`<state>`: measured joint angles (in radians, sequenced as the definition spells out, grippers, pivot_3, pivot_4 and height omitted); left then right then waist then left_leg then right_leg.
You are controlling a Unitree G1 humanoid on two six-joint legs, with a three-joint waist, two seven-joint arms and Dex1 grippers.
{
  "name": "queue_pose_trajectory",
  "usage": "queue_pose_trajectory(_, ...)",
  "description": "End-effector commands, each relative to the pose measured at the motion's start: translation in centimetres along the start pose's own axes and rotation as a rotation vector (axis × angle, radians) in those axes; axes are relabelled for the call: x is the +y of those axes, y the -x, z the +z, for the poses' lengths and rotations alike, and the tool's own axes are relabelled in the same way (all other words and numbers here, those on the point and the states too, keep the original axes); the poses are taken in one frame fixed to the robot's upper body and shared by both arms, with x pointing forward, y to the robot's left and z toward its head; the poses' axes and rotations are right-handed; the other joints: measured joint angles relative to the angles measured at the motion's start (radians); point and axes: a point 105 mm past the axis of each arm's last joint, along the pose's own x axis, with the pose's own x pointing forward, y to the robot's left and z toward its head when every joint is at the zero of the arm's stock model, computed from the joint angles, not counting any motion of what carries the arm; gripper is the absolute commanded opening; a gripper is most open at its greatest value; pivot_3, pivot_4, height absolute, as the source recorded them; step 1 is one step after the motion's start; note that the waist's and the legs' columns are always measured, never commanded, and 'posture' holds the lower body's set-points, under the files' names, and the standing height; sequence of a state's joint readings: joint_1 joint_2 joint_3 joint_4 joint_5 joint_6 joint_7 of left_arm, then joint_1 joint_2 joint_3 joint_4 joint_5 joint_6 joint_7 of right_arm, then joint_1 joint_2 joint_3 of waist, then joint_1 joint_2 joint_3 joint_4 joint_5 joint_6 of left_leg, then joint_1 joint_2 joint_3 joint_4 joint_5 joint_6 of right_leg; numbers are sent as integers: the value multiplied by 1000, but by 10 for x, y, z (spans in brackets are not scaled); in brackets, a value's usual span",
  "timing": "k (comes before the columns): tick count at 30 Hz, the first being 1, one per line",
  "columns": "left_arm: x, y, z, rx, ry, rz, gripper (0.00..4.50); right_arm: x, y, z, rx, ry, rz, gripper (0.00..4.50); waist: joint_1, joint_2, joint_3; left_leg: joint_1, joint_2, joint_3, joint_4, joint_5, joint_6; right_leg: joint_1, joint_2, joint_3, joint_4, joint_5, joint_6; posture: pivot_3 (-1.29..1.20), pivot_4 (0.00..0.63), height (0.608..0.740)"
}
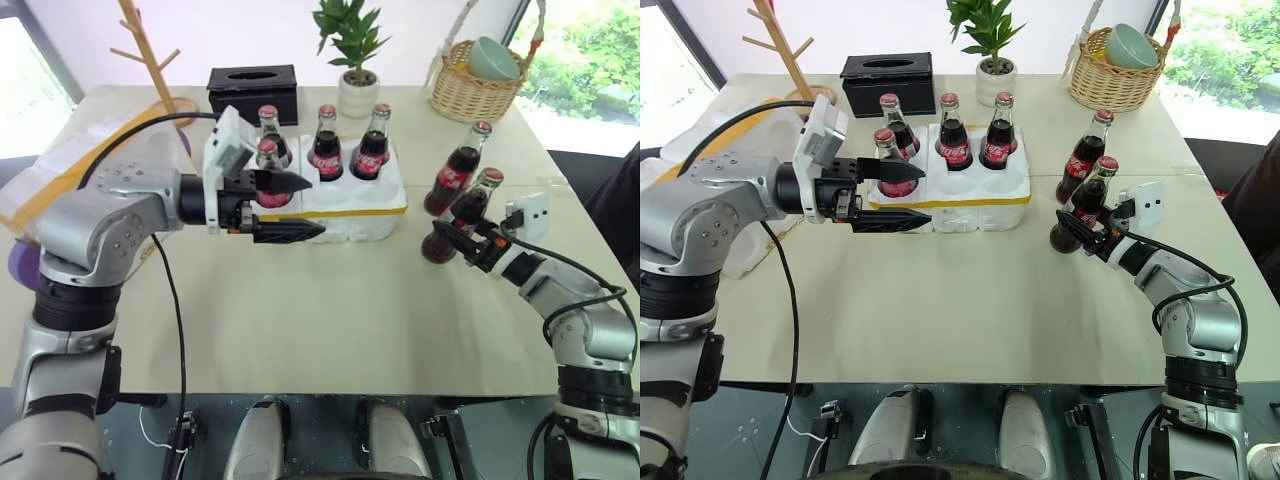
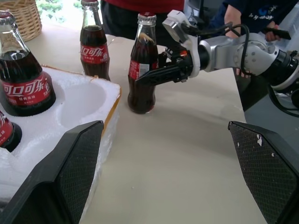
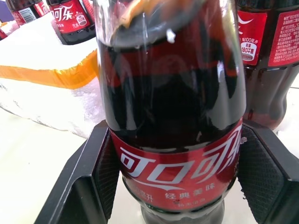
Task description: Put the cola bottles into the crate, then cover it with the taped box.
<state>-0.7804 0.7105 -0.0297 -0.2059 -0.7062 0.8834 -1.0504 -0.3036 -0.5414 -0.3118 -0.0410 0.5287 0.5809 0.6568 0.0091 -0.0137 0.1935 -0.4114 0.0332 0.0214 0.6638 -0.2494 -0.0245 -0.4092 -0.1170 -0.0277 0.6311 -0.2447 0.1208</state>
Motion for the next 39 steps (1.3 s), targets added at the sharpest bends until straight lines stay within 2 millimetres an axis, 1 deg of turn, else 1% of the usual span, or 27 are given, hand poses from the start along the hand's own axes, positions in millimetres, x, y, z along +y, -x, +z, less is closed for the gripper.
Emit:
queue_pose_trajectory(1,-1,15,7,-15,-32,56,4500,30,5,73,-200,91,168,2792,-7,2,2,0,0,0,0,0,0,0,0,0,0,0,0,0,150,736)
queue_pose_trajectory(4,-3,28,6,-12,-16,99,4500,53,5,112,-271,112,306,2792,-23,4,4,-1,0,0,-1,0,0,-2,0,0,0,0,0,0,150,736)
queue_pose_trajectory(7,-7,38,2,-4,-6,146,4500,79,-5,139,-305,143,430,2792,-28,5,4,-1,1,0,-2,0,0,-3,0,0,0,0,0,0,150,736)
queue_pose_trajectory(8,-8,41,2,-4,-4,158,4500,86,-10,145,-317,155,456,2792,-27,4,4,0,1,0,-3,0,0,-3,0,0,0,0,0,0,150,736)
queue_pose_trajectory(10,-9,45,1,-6,-1,188,4500,99,-26,155,-345,186,484,2792,-26,4,4,0,1,0,-3,0,0,-2,1,0,0,0,0,0,150,736)
queue_pose_trajectory(13,-8,50,1,-18,4,230,4500,113,-55,159,-347,211,497,2792,-25,4,4,-1,1,0,-2,0,0,-2,1,0,0,0,0,0,150,736)
queue_pose_trajectory(15,-8,51,1,-20,3,243,4500,123,-72,154,-329,211,516,2792,-18,3,4,-1,1,0,-2,0,0,-2,0,0,0,0,0,0,150,736)
queue_pose_trajectory(17,-9,51,2,-23,-1,251,4500,132,-87,144,-295,228,537,2792,-16,3,4,-2,0,0,-2,0,0,-3,0,0,0,0,0,0,150,736)
queue_pose_trajectory(18,-9,51,2,-26,-4,257,4500,135,-94,134,-261,247,548,2792,-16,3,4,-5,0,0,-1,0,0,-4,0,0,0,0,0,0,150,736)
queue_pose_trajectory(19,-9,52,3,-31,-8,264,4500,136,-103,120,-212,267,545,2792,-17,3,4,-8,0,-1,-1,0,0,-6,0,0,0,0,0,0,150,736)
queue_pose_trajectory(21,-9,53,5,-36,-13,272,4500,136,-112,103,-159,293,537,2792,-20,3,4,-13,0,-1,1,0,0,-12,0,0,1,0,0,0,150,736)
queue_pose_trajectory(24,-11,53,5,-39,-13,275,4500,138,-115,88,-108,276,564,2792,-21,3,4,-16,0,-1,1,0,0,-16,0,0,2,1,0,0,150,736)
queue_pose_trajectory(28,-12,53,3,-40,-8,282,4500,149,-115,59,-36,254,621,2792,-21,2,3,-15,0,-1,0,0,0,-16,0,0,1,0,0,0,150,736)
queue_pose_trajectory(34,-10,49,2,-46,-2,278,4500,155,-125,38,20,236,626,2792,-24,1,3,-15,0,-1,0,0,0,-15,0,0,2,0,0,0,150,736)
queue_pose_trajectory(36,-10,48,1,-41,0,271,4500,153,-132,31,49,242,601,2792,-26,1,3,-15,0,-1,0,0,0,-15,0,0,2,0,0,0,150,736)
queue_pose_trajectory(39,-9,47,0,-38,0,269,4500,146,-140,26,75,236,560,2792,-28,1,3,-14,0,0,0,0,0,-15,0,0,2,0,0,0,150,736)
